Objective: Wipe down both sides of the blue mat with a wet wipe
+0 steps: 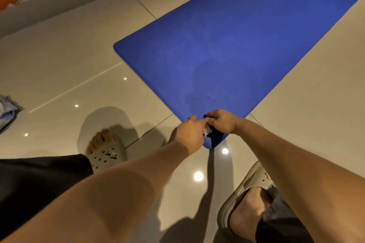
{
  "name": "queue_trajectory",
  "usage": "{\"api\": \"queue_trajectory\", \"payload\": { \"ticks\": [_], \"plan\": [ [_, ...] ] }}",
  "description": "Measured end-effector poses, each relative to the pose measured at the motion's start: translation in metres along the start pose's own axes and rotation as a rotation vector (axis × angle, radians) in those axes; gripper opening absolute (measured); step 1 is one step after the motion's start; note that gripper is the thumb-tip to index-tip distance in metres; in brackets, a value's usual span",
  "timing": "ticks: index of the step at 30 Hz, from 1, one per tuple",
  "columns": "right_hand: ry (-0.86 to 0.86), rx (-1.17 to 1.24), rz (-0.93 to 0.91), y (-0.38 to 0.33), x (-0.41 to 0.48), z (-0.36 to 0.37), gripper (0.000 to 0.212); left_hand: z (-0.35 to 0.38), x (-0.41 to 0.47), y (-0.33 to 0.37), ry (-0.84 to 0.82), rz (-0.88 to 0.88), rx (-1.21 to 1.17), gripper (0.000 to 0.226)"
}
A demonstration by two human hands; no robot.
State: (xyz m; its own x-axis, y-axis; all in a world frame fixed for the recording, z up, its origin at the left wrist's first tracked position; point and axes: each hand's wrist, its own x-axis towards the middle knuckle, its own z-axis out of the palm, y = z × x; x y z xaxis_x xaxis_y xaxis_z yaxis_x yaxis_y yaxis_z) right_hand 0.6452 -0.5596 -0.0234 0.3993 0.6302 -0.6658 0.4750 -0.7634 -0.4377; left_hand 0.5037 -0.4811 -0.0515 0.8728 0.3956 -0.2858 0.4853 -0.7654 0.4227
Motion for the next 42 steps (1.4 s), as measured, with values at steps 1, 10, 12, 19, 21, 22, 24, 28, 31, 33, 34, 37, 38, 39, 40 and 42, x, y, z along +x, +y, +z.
{"api": "queue_trajectory", "payload": {
  "ticks": [1, 10, 12, 19, 21, 22, 24, 28, 31, 33, 34, 37, 38, 39, 40, 42],
  "plan": [
    [0.012, 0.234, 0.032, -0.005, -0.009, -0.001, 0.038, -0.015, 0.004, -0.001, 0.016, -0.038, -0.048, 0.022],
    [0.097, 0.876, -0.162, -0.119, -0.075, -0.073, 0.014, -0.203, -0.014, -0.008, 0.229, -0.042, -0.377, 0.029],
    [0.126, 0.859, -0.238, -0.151, -0.094, -0.091, 0.008, -0.247, -0.033, -0.011, 0.263, -0.038, -0.450, 0.038],
    [0.237, 0.812, -0.541, -0.277, -0.174, -0.129, 0.012, -0.396, -0.125, -0.023, 0.455, -0.101, -0.593, 0.026],
    [0.271, 0.787, -0.605, -0.312, -0.195, -0.133, 0.019, -0.435, -0.151, -0.028, 0.445, -0.108, -0.572, 0.021],
    [0.278, 0.774, -0.625, -0.329, -0.203, -0.134, 0.020, -0.452, -0.163, -0.031, 0.438, -0.118, -0.562, 0.018],
    [0.270, 0.769, -0.646, -0.364, -0.213, -0.134, 0.017, -0.481, -0.185, -0.044, 0.446, -0.121, -0.520, 0.011],
    [0.230, 0.742, -0.621, -0.446, -0.205, -0.116, 0.015, -0.516, -0.232, -0.105, 0.466, -0.163, -0.505, 0.011],
    [0.193, 0.685, -0.608, -0.511, -0.189, -0.079, 0.014, -0.526, -0.263, -0.177, 0.493, -0.242, -0.550, 0.014],
    [0.166, 0.667, -0.590, -0.553, -0.177, -0.049, 0.013, -0.528, -0.281, -0.227, 0.538, -0.313, -0.596, 0.010],
    [0.147, 0.666, -0.581, -0.573, -0.171, -0.033, 0.013, -0.526, -0.288, -0.252, 0.560, -0.352, -0.615, 0.008],
    [0.074, 0.656, -0.545, -0.626, -0.148, 0.012, 0.011, -0.517, -0.309, -0.324, 0.614, -0.449, -0.656, 0.010],
    [0.049, 0.648, -0.530, -0.642, -0.138, 0.026, 0.011, -0.513, -0.315, -0.347, 0.630, -0.475, -0.674, 0.010],
    [0.022, 0.647, -0.516, -0.657, -0.128, 0.040, 0.011, -0.509, -0.321, -0.369, 0.645, -0.496, -0.698, 0.009],
    [-0.005, 0.652, -0.502, -0.672, -0.118, 0.053, 0.012, -0.506, -0.326, -0.390, 0.659, -0.516, -0.721, 0.007],
    [-0.058, 0.656, -0.483, -0.700, -0.097, 0.078, 0.014, -0.502, -0.336, -0.431, 0.695, -0.549, -0.758, 0.006]
  ]
}}
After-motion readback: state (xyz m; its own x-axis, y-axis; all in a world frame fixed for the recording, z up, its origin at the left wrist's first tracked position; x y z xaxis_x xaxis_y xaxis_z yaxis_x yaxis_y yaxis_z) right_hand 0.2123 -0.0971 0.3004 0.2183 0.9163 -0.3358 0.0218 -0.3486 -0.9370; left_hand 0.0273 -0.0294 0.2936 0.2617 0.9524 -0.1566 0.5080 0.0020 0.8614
